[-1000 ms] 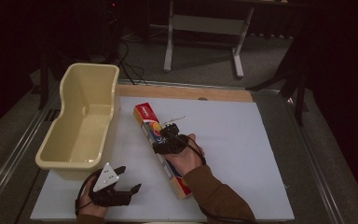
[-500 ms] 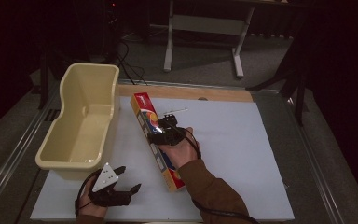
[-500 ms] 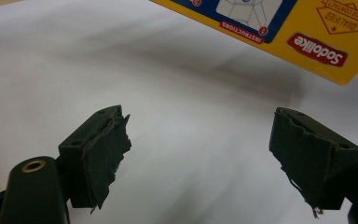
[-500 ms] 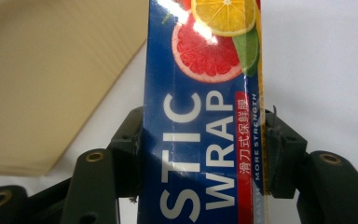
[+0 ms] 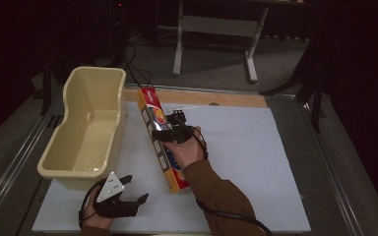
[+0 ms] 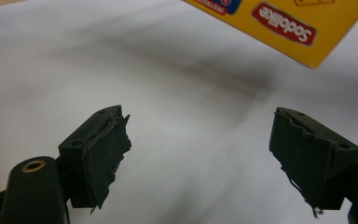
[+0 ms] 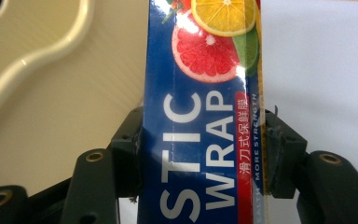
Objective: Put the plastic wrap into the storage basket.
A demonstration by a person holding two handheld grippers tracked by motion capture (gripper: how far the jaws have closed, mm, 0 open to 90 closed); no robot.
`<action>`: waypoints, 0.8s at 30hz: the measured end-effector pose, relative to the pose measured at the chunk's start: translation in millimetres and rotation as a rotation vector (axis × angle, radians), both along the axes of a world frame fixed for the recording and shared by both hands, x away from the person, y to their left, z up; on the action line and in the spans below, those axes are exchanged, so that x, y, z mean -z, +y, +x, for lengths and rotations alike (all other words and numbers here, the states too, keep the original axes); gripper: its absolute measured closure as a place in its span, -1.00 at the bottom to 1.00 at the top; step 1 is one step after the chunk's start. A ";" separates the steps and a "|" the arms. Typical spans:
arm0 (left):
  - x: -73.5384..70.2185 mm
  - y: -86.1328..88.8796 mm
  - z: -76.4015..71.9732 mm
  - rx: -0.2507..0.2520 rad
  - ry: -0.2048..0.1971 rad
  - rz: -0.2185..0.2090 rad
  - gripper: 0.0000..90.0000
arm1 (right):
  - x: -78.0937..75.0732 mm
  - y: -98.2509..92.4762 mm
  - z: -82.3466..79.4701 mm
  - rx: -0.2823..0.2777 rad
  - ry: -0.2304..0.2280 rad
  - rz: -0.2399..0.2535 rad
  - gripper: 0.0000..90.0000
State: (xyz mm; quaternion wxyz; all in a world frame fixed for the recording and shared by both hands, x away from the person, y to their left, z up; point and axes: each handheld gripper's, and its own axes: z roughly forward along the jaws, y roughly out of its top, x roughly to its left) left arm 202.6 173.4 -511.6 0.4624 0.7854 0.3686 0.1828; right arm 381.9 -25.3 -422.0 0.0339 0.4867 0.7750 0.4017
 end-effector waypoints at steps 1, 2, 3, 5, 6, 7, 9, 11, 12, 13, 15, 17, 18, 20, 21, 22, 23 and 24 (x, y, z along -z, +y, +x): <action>-0.1 0.5 -0.1 0.000 0.000 -0.002 -0.58 | -1.3 0.8 1.2 -0.001 -0.004 0.005 -0.04; -0.1 0.8 -0.1 -0.001 -0.001 -0.003 -0.58 | -2.5 1.9 2.1 0.002 -0.007 0.010 -0.04; -0.1 1.0 -0.1 -0.001 -0.001 -0.001 -0.58 | -3.7 2.6 3.1 0.000 -0.005 0.011 -0.04; 0.1 1.3 0.0 -0.002 0.000 -0.001 -0.58 | -5.8 4.1 5.1 0.000 -0.006 0.021 -0.04; 0.1 1.4 -0.1 -0.003 0.000 -0.002 -0.58 | -6.8 4.6 5.8 0.002 -0.004 0.028 -0.04; 0.1 1.4 -0.1 -0.003 0.000 -0.002 -0.58 | -6.8 4.6 5.8 0.002 -0.004 0.028 -0.04; 0.2 1.9 -0.1 -0.004 0.000 -0.004 -0.58 | -9.3 5.5 7.5 0.007 -0.004 0.049 -0.04; 0.3 2.0 -0.1 -0.005 0.000 -0.005 -0.58 | -9.5 5.7 8.1 0.008 -0.004 0.059 -0.04; 0.3 1.9 -0.1 -0.005 0.000 -0.004 -0.58 | -9.9 6.0 8.9 0.009 0.001 0.067 -0.04; 0.4 1.6 -0.2 -0.005 0.000 -0.003 -0.58 | -10.4 6.0 9.6 0.009 0.008 0.074 -0.04; 0.7 1.8 0.0 -0.004 0.000 -0.002 -0.58 | -11.5 5.8 11.7 0.013 0.014 0.095 -0.04; 1.1 2.1 0.2 -0.006 0.002 -0.004 -0.58 | -13.3 5.8 12.7 0.017 0.014 0.102 -0.04; 1.2 2.3 0.2 -0.007 0.002 -0.005 -0.58 | -14.5 5.9 13.1 0.018 0.012 0.107 -0.04; 1.4 2.4 0.2 -0.008 0.002 -0.006 -0.58 | -16.9 5.8 14.5 0.017 0.014 0.121 -0.04; 1.5 2.4 0.2 -0.008 0.002 -0.007 -0.58 | -18.5 6.1 15.1 0.019 0.018 0.130 -0.04; 1.5 2.4 0.2 -0.008 0.002 -0.006 -0.58 | -19.4 6.4 15.4 0.019 0.016 0.133 -0.04; 1.5 2.3 0.1 -0.007 0.002 -0.006 -0.58 | -20.4 6.8 15.5 0.020 0.015 0.137 -0.04; 1.5 2.3 -0.1 -0.007 0.002 -0.006 -0.58 | -21.4 7.3 15.5 0.020 0.015 0.141 -0.04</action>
